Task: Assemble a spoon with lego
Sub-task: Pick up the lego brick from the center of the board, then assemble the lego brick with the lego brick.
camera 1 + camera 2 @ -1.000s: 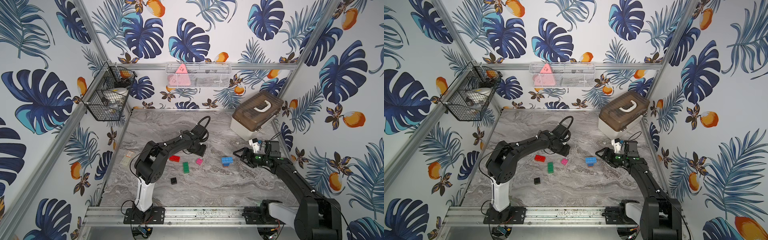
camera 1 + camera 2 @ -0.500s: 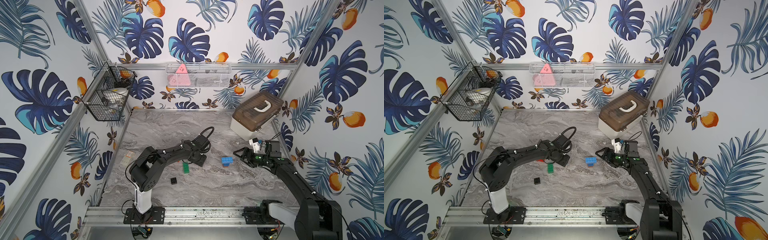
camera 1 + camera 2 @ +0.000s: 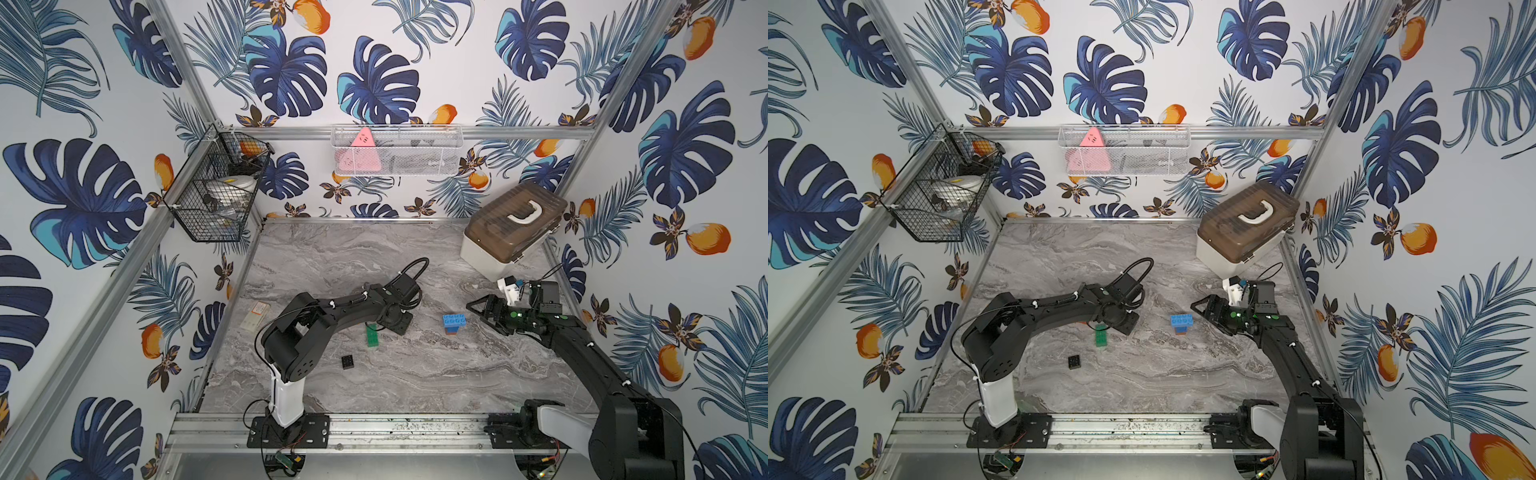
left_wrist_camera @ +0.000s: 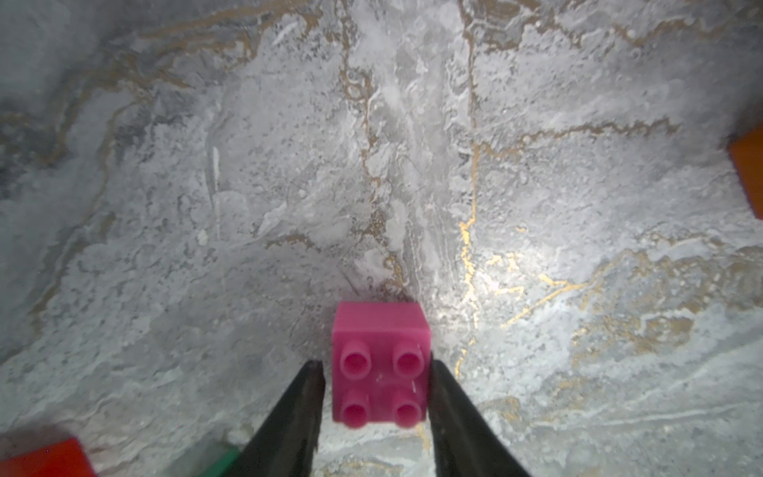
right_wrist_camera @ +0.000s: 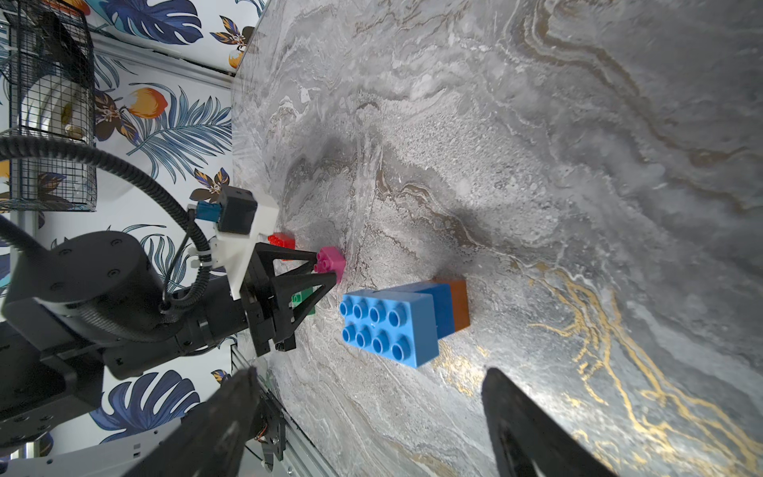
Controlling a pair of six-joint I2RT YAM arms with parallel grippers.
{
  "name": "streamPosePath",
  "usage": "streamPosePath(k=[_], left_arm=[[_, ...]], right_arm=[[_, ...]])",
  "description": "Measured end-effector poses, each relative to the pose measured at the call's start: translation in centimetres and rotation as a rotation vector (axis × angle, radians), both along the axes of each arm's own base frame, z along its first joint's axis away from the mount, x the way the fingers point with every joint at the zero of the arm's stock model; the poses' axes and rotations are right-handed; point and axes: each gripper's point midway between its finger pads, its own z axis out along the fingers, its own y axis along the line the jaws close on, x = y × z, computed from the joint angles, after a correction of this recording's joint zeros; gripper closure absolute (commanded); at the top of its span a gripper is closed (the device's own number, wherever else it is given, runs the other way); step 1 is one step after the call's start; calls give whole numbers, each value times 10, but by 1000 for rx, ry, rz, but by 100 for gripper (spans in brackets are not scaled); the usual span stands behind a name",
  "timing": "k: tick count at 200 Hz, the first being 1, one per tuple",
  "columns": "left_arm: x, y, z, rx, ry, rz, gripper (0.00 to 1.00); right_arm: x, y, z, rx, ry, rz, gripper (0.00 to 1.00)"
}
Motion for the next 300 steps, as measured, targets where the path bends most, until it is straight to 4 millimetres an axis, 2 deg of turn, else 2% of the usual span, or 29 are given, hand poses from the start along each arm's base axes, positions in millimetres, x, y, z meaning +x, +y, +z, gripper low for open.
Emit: streamPosePath(k=[34,62,111,145,186,238,264,286,300], left_arm=[[0,-1,-3,6,6,-2,62],[4,-4,5,7,-4,-24,66],[20,-24,48,-7,-39,-140,71],[19,-36,73,-19,-35,-259,69],[0,-60,99,-59,-26,-495,70],[-30,-87,108,-54,-19,-763,72],[-32,-96,113,-63,-36,-811,73],[-31,-101,111,-57,-39,-834,74],[-32,-104,109,-52,-37,-846,75]], right_arm=[[-5,3,-10,34,43,-1,12],[-5,7,-14,77,43,5,11],[-5,13,-30,160,81,5,11],[-2,13,-40,213,101,3,12],[-1,17,-48,276,122,13,14],[-1,22,-50,328,113,47,18],[-2,24,-55,348,125,51,21],[-2,24,-57,354,128,52,28],[-1,25,-57,358,120,57,28]])
